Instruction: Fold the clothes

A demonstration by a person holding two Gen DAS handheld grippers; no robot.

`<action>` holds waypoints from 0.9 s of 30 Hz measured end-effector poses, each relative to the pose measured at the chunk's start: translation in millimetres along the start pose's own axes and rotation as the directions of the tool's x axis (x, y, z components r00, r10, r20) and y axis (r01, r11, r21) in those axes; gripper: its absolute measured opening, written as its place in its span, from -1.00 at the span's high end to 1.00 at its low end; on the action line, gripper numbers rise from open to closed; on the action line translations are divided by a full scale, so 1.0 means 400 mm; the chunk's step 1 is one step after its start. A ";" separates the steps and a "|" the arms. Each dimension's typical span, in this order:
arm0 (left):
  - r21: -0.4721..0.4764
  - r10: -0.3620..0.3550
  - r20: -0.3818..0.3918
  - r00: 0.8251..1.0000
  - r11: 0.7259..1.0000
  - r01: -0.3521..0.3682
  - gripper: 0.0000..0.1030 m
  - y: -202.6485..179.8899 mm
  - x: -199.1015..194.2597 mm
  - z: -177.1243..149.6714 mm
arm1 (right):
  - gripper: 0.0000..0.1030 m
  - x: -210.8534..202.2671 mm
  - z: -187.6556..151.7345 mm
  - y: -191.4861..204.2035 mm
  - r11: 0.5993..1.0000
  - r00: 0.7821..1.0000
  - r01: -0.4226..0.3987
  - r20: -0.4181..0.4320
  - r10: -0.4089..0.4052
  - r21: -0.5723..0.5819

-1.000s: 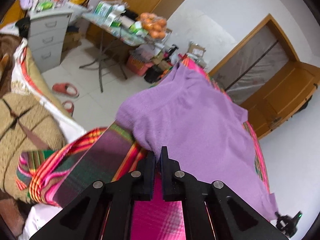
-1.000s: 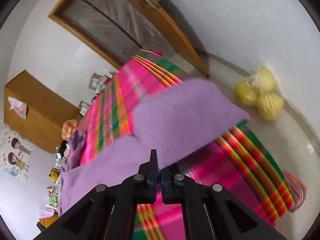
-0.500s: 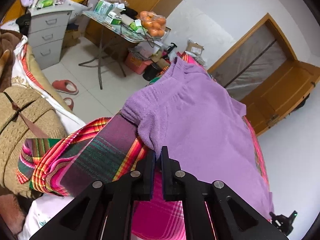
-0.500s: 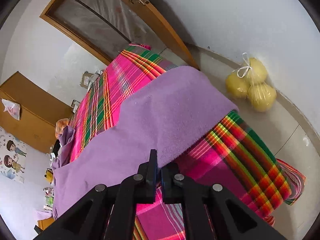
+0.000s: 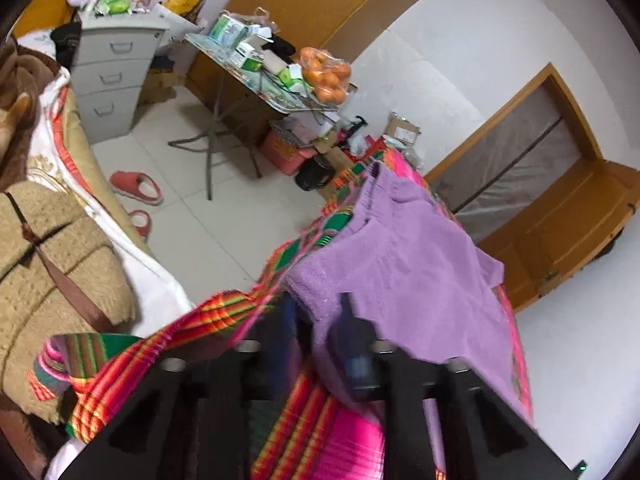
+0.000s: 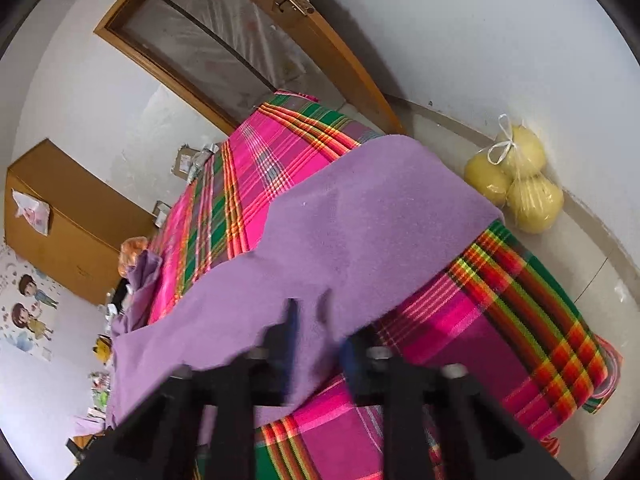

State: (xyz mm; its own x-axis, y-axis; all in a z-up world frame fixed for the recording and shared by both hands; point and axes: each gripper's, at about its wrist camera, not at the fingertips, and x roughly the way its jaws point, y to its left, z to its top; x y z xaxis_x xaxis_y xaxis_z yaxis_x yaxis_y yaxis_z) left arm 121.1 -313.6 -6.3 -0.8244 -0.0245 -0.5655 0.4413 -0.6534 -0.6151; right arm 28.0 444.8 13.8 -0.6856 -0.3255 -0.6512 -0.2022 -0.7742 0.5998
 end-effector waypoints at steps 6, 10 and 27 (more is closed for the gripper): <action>-0.014 0.014 0.028 0.999 1.000 -0.014 0.83 0.025 -0.033 0.019 | 0.93 0.000 0.004 0.027 1.000 1.000 -0.010 0.003 0.010 -0.030; -0.036 0.033 0.046 0.998 0.999 -0.031 0.84 0.058 -0.054 0.035 | 0.94 -0.002 0.001 0.037 0.999 0.999 -0.036 -0.008 0.036 -0.035; -0.030 0.056 -0.021 0.998 0.998 -0.057 0.83 0.090 -0.032 0.018 | 0.96 0.009 -0.035 -0.004 1.000 0.999 0.001 -0.046 -0.002 -0.021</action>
State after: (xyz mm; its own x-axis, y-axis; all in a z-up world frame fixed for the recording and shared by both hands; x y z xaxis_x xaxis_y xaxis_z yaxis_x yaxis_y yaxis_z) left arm 145.2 -342.2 -17.2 -0.7908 -0.0451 -0.6104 0.4977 -0.6280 -0.5983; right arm 35.7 437.3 4.2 -0.6526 -0.3483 -0.6729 -0.1879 -0.7859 0.5891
